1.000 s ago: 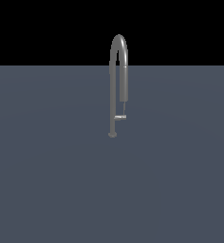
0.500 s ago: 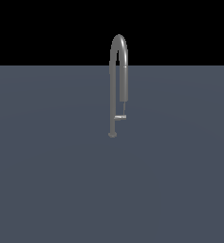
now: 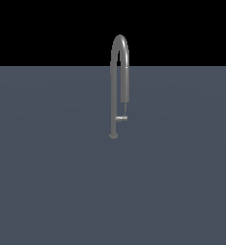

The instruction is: Turn on the faucet by rotating a designated handle.

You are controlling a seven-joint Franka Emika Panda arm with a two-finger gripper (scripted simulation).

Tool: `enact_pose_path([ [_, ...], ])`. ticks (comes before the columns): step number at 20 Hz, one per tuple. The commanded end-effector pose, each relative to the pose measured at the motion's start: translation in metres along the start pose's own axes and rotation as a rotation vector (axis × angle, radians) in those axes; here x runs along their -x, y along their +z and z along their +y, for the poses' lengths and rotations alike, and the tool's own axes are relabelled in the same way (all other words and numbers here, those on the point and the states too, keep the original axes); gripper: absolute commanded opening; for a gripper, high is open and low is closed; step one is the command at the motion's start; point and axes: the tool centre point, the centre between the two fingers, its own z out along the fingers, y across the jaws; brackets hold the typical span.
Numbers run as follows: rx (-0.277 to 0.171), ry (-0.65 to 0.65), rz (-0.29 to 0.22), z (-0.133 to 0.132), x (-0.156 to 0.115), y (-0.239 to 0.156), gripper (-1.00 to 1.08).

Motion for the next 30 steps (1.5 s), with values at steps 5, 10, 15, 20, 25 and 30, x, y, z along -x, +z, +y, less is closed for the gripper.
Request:
enact_pose_path([
  [5, -0.072, 0.073, -0.098, -0.005, -0.038, 0.008, -1.0],
  [10, -0.129, 0.129, -0.175, -0.008, -0.068, 0.016, -1.0],
  [15, -0.187, 0.187, -0.254, -0.009, -0.097, 0.026, -1.0],
  [20, -0.247, 0.245, -0.334, -0.009, -0.126, 0.039, -1.0],
  [25, -0.308, 0.303, -0.416, -0.009, -0.154, 0.055, -1.0],
  [30, -0.371, 0.363, -0.499, -0.007, -0.181, 0.072, -1.0],
])
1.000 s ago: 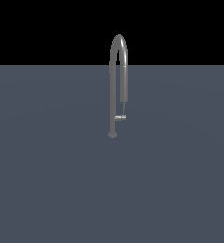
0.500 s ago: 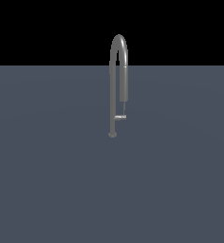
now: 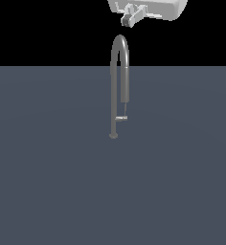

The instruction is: Turn on the faucet by rotating a designated handle.

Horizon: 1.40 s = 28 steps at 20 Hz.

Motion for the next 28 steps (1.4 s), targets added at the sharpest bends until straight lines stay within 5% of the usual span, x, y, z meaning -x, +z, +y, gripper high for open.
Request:
enact_pose_path([
  [1, -0.032, 0.03, -0.043, -0.002, -0.016, 0.002, -1.0],
  [28, -0.419, 0.402, -0.559, -0.006, -0.195, 0.082, -1.0],
])
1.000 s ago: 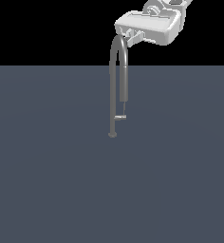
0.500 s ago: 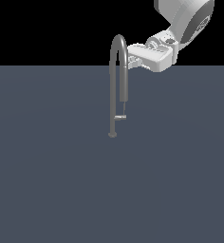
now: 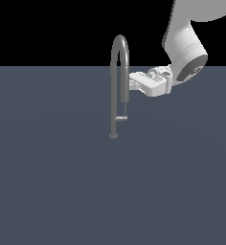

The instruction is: Turn on the faucet by rotating a designated handle.

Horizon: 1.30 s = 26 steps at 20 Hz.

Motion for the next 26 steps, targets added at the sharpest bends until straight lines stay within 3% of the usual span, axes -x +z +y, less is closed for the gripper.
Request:
enact_pose_path([
  [1, -0.035, 0.033, -0.046, -0.003, -0.017, 0.003, -1.0],
  [11, -0.124, 0.12, -0.16, -0.008, -0.061, 0.014, -1.0],
  [26, -0.131, 0.126, -0.17, -0.001, -0.061, 0.017, -1.0],
])
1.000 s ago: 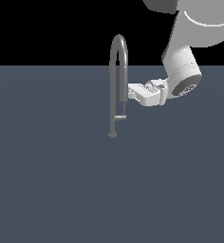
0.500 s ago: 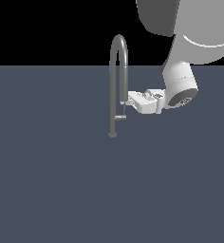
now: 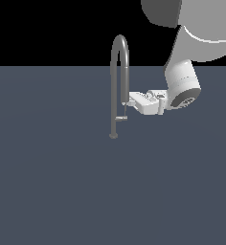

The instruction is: Turn on the faucet by rotating a designated handle.

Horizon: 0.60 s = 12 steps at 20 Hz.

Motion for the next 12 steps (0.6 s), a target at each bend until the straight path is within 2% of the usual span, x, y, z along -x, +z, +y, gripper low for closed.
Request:
enact_pose_path([
  [1, 0.0, 0.0, 0.0, 0.004, 0.002, 0.0, -1.0],
  [12, 0.0, 0.0, 0.0, 0.023, 0.008, 0.0, -1.0],
])
